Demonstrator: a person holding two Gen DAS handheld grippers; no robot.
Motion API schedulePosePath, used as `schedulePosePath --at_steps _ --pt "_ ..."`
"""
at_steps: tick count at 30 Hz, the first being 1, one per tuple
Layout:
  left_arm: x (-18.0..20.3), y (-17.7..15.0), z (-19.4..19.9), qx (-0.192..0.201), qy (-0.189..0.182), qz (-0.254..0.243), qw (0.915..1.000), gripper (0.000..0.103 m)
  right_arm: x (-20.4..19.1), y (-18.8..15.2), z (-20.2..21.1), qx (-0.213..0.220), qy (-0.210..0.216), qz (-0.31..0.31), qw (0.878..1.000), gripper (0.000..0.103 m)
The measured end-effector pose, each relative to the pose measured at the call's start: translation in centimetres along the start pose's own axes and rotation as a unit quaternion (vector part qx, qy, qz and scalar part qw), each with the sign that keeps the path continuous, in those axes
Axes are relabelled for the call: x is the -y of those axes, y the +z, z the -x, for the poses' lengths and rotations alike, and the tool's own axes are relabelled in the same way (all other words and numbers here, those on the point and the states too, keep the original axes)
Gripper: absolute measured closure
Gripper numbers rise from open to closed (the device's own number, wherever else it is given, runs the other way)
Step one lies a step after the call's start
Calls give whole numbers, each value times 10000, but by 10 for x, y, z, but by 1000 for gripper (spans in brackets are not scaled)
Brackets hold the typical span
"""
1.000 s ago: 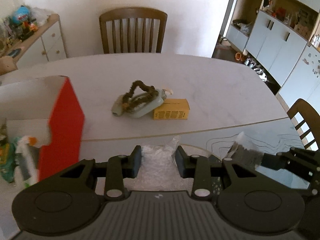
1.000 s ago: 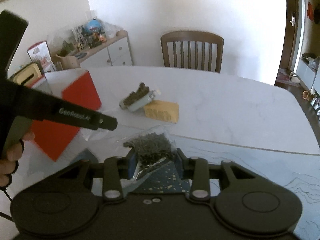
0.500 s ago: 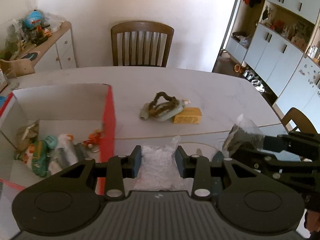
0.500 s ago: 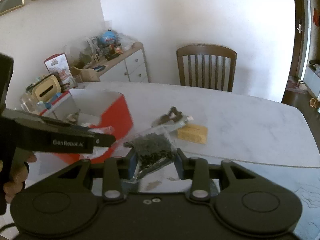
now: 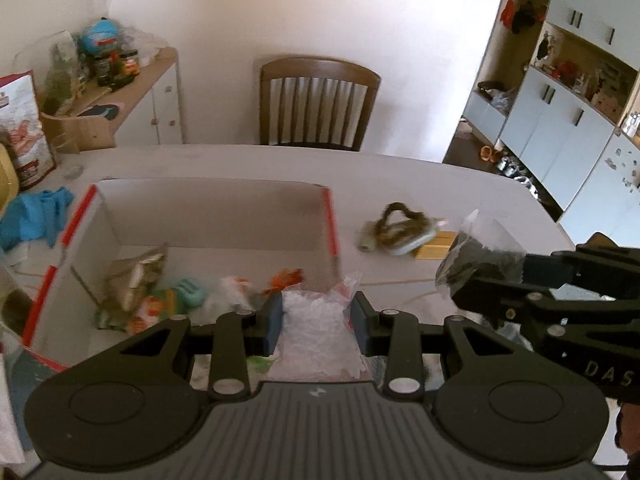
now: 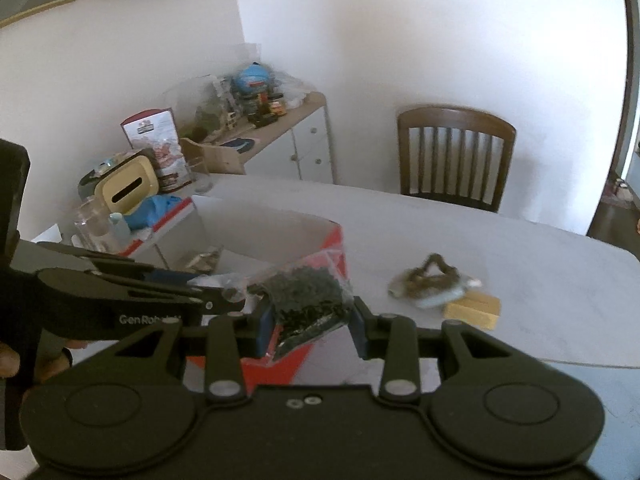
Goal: Organize objects
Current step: 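Carry both bags into the cardboard box and open both tools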
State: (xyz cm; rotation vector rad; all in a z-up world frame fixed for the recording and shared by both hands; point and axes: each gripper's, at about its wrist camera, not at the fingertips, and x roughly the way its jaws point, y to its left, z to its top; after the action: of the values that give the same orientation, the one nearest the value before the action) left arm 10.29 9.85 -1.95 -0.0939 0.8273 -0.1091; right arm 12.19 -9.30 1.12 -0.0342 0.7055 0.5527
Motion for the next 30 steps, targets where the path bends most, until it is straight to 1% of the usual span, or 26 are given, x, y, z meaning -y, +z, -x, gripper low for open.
schedulePosePath --at_steps 5,9,12,16,20,24,30 --pt "-34 2 1 8 120 0 9999 67 -22 11 -17 -48 23 57 10000 66" --pt "-61 4 -4 -47 218 42 9997 67 -31 17 -34 -149 37 -20 9999 66" --pt "-77 7 -10 -91 297 -3 9995 67 -36 21 -46 -203 -4 -33 9998 66" --pt "-94 12 -20 -126 396 -47 9991 67 -45 25 -65 -258 -114 96 9996 66" --pt "-106 19 -34 -169 430 -43 9989 67 -55 26 -86 -365 -226 268 9987 66" --pt "-111 28 -45 -156 433 -113 9989 67 -69 23 -104 -472 -274 537 9971 66" --pt "-110 40 -68 -204 339 -181 9991 67 -86 12 -122 -683 -212 749 9946 66"
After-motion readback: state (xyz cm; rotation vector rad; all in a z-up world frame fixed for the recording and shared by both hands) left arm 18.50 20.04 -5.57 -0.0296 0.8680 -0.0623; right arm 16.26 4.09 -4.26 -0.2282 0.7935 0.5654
